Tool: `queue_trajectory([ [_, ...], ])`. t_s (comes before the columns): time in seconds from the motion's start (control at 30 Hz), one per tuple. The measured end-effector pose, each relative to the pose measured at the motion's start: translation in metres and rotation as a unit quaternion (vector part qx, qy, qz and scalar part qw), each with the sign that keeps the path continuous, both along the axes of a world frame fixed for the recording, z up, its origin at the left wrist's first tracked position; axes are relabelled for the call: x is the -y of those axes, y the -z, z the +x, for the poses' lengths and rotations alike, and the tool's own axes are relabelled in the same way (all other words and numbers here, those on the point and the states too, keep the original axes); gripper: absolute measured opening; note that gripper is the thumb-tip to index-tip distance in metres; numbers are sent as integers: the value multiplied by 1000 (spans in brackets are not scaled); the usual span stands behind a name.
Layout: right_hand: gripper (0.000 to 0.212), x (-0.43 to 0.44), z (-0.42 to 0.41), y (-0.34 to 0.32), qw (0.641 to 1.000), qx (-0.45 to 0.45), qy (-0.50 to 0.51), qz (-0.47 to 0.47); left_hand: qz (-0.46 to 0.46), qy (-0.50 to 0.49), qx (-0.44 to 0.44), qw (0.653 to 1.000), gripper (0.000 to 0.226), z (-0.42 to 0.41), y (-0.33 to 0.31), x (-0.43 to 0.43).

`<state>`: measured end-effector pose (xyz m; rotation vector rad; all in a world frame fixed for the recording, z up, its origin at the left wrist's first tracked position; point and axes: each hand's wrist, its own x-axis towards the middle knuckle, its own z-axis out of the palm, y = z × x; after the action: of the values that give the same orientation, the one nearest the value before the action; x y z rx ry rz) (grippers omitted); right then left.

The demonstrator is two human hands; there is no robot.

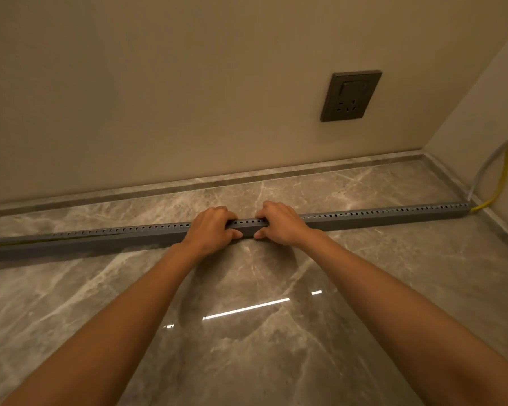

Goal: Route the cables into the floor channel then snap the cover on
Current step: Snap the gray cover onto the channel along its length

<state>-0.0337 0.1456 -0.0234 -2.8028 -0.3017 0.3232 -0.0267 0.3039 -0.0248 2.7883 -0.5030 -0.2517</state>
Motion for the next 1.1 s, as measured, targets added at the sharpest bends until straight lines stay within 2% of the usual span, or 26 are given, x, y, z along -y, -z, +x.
queue_trajectory([
  [0.17, 36, -12, 6, -2, 998, -18, -51, -19, 39, -25, -48, 998, 35, 2, -6, -18],
  [0.3, 38, -30, 6, 2, 996, -6, -87, 4, 102, -46, -42, 993, 35, -1, -7, -31],
  [0.5, 35, -34, 6, 9, 993, 43, -110, -12, 127, -56, -24, 990, 33, -4, -7, -23],
  [0.7, 36, -25, 7, 6, 992, 37, -117, -10, 115, -56, -22, 992, 32, -4, -8, -16],
  [0.9, 38, -26, 6, 3, 995, 11, -97, 0, 46, -58, -41, 996, 37, -6, -6, -29],
  [1.1, 38, -65, 2, 5, 997, 8, -68, 23, 38, -63, -49, 996, 40, -3, -15, -78],
])
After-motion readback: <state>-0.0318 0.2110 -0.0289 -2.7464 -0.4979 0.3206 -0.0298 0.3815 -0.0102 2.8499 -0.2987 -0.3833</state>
